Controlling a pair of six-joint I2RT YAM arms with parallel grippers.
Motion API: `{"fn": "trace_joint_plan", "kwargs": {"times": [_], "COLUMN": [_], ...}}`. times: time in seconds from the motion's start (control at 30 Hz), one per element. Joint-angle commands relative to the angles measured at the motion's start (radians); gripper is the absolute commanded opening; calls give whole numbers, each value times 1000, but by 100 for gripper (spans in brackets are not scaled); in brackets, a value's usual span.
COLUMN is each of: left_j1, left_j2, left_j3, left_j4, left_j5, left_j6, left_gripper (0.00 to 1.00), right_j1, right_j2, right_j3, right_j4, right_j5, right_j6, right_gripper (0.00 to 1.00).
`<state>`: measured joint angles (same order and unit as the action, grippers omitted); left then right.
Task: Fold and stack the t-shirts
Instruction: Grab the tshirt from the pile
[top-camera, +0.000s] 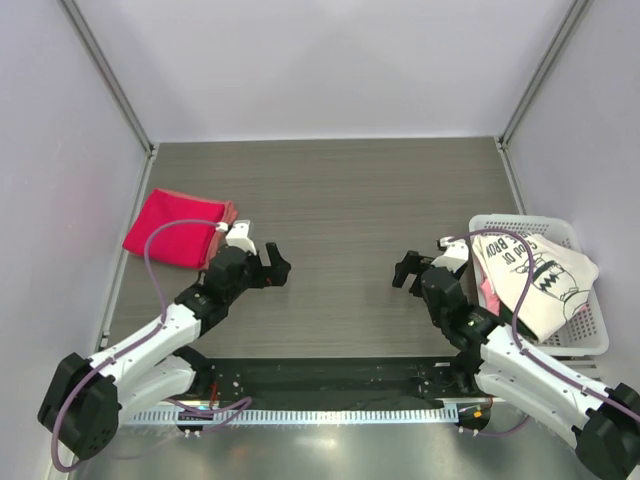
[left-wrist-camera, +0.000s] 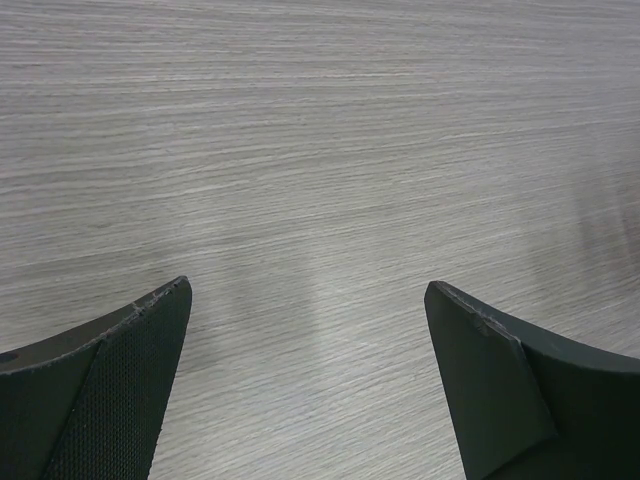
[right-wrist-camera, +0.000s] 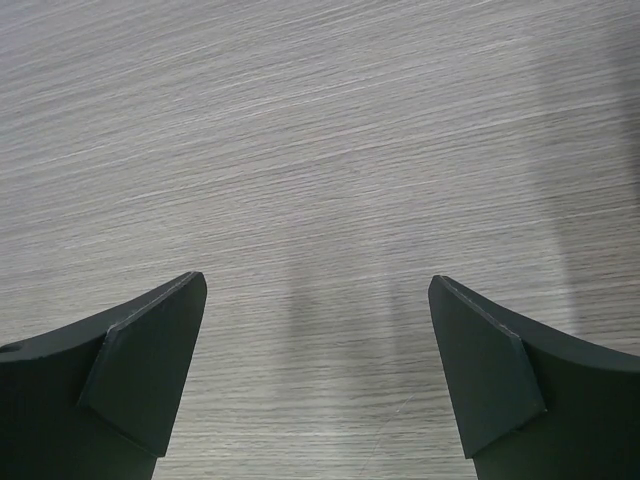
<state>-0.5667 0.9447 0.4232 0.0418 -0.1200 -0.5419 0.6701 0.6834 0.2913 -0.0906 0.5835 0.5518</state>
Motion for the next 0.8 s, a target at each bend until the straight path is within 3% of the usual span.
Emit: {"fn": "trace_joint_plan", "kwargs": {"times": [0.0,0.27,0.33,0.5,0.63,0.7,0.73,0.77], "left_j1": [2,1,2,2,1,1,1,1], "left_j2": [17,2,-4,-17,-23,-18,-14,-11], "left_j3": [11,8,6,2,2,3,5,6], "left_j4": [56,46,44,40,38,41,43,43], "left_j5": [9,5,2,-1,-3,-1,2,5], "left_j6": [11,14,16,17,16,16,14,14], "left_gripper": [99,99,100,99,100,99,99,100], "right_j1": [-3,-3,-3,-3,-3,-3,-3,-4], "right_j2": [-15,-65,-105,-247,-274,-213,-178,-101], "right_j3": [6,8,96,89,254,337,424,469], "right_j4": [32,-12,-145,-175,-519,-660,-831,-919], "right_j5": [51,93,67,59,281,434,485,530], "right_j6": [19,66,102,131,322,429,485,623], "right_gripper": [100,100,100,100,93,92,92,92]}}
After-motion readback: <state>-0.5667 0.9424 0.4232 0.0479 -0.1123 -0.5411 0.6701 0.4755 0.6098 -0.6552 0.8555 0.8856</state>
